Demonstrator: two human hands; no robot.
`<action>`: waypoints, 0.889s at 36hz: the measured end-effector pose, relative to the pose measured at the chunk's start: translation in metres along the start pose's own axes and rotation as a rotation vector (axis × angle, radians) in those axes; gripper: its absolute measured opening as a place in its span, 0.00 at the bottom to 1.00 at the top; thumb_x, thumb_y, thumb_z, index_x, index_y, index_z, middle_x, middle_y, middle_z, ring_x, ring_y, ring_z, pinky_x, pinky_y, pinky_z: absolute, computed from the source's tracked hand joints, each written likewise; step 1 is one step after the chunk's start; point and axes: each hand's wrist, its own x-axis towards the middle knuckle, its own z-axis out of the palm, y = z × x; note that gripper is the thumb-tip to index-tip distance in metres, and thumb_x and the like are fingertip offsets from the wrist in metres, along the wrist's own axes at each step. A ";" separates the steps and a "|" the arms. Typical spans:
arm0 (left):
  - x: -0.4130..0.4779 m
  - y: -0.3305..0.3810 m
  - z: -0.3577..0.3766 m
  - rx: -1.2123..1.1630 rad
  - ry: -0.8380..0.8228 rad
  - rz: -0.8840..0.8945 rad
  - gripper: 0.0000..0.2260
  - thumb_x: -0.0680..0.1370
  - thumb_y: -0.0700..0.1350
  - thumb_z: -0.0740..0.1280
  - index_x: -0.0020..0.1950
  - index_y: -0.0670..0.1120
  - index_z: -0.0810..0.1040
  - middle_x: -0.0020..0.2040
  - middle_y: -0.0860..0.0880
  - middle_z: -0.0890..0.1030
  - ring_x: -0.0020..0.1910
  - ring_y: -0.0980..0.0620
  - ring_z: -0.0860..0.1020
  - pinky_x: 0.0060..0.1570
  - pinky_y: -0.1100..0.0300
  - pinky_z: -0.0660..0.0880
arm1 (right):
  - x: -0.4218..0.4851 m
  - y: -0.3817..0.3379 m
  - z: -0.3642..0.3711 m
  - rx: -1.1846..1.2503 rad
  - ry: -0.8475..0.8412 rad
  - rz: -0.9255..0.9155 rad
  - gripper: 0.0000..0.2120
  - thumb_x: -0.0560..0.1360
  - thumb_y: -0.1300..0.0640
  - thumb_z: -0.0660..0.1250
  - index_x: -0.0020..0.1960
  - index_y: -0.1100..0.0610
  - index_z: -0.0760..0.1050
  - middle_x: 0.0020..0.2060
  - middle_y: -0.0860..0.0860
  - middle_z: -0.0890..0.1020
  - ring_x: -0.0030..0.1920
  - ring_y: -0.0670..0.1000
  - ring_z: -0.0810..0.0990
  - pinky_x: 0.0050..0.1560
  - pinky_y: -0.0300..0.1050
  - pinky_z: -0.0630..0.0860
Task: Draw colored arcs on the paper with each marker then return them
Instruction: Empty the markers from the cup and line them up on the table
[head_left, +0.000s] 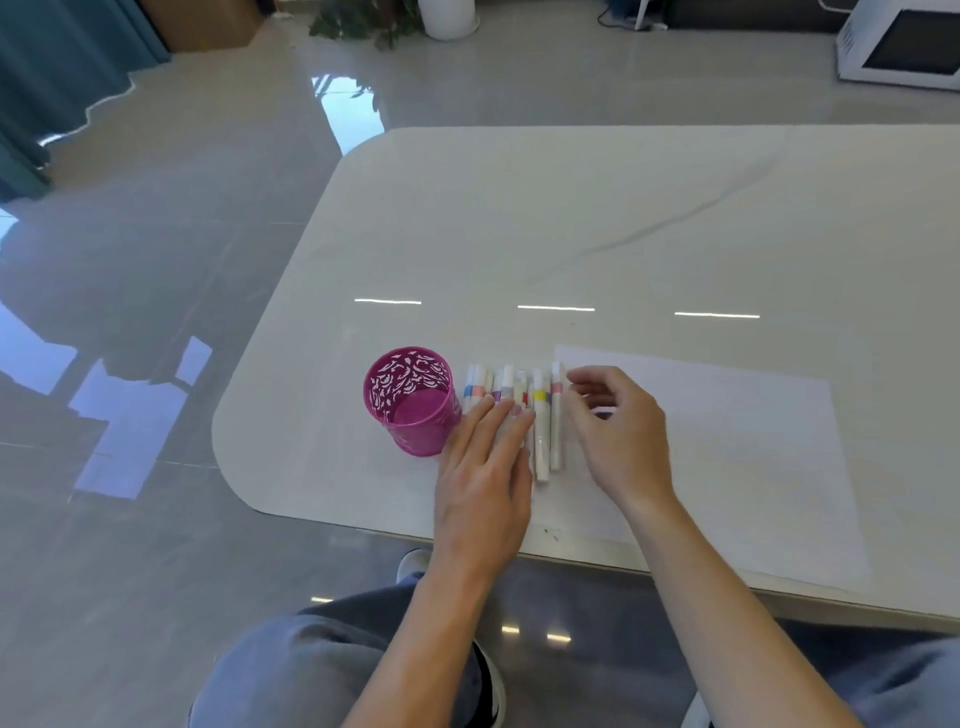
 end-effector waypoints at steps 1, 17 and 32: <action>0.001 0.001 0.001 0.002 -0.004 0.011 0.17 0.82 0.44 0.64 0.72 0.48 0.74 0.73 0.50 0.73 0.77 0.54 0.61 0.75 0.51 0.62 | -0.005 0.005 -0.008 -0.065 0.011 -0.028 0.07 0.80 0.58 0.72 0.56 0.49 0.82 0.49 0.42 0.84 0.48 0.41 0.81 0.46 0.28 0.75; 0.002 0.034 0.025 0.234 -0.186 0.187 0.18 0.84 0.50 0.59 0.73 0.47 0.74 0.75 0.46 0.70 0.78 0.47 0.61 0.75 0.45 0.59 | -0.039 0.052 -0.055 -0.577 -0.169 -0.146 0.22 0.83 0.48 0.68 0.75 0.53 0.75 0.77 0.51 0.72 0.78 0.54 0.67 0.79 0.49 0.61; -0.002 0.025 0.025 0.176 -0.159 0.093 0.18 0.83 0.49 0.62 0.71 0.47 0.74 0.76 0.48 0.69 0.78 0.51 0.61 0.77 0.51 0.57 | -0.037 0.068 -0.089 -0.543 -0.187 -0.154 0.20 0.83 0.48 0.68 0.73 0.52 0.76 0.77 0.49 0.72 0.78 0.53 0.67 0.79 0.49 0.62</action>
